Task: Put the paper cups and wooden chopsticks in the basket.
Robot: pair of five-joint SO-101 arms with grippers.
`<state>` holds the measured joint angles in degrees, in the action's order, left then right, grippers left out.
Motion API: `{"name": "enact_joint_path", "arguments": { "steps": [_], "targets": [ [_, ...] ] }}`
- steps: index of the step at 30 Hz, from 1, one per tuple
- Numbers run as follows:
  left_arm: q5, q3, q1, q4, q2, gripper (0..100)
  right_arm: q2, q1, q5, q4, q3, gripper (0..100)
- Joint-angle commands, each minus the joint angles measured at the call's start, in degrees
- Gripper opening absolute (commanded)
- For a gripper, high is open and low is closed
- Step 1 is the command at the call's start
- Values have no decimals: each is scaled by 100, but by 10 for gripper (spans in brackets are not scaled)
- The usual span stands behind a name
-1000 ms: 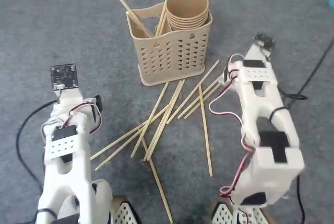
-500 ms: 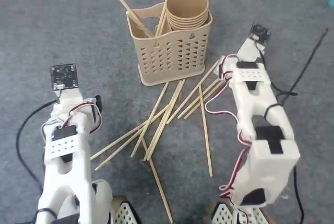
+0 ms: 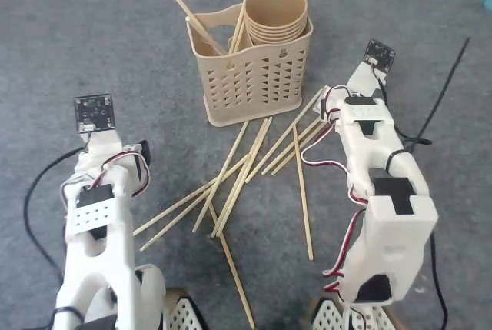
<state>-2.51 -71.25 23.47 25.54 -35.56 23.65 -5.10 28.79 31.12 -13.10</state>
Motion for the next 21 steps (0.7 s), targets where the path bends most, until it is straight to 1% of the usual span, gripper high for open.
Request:
{"name": "enact_joint_path", "arguments": {
  "steps": [1, 6, 10, 12, 17, 21],
  "targets": [
    [-35, 22, -62, -149, -158, 216, -13, -48, -79, -57, 220, 118],
    [-35, 22, -62, -149, -158, 216, 312, -31, -70, 418, 642, 110],
    [-35, 22, -62, -149, -158, 216, 602, -31, -88, 1130, 1284, 1],
    [-35, 22, -62, -149, -158, 216, 708, -31, -88, 1473, 1547, 20],
    [-35, 22, -62, -149, -158, 216, 681, 31, -97, 2220, 1855, 9],
    [-35, 22, -62, -149, -158, 216, 382, 40, -97, 2738, 1873, 9]
  ]
}}
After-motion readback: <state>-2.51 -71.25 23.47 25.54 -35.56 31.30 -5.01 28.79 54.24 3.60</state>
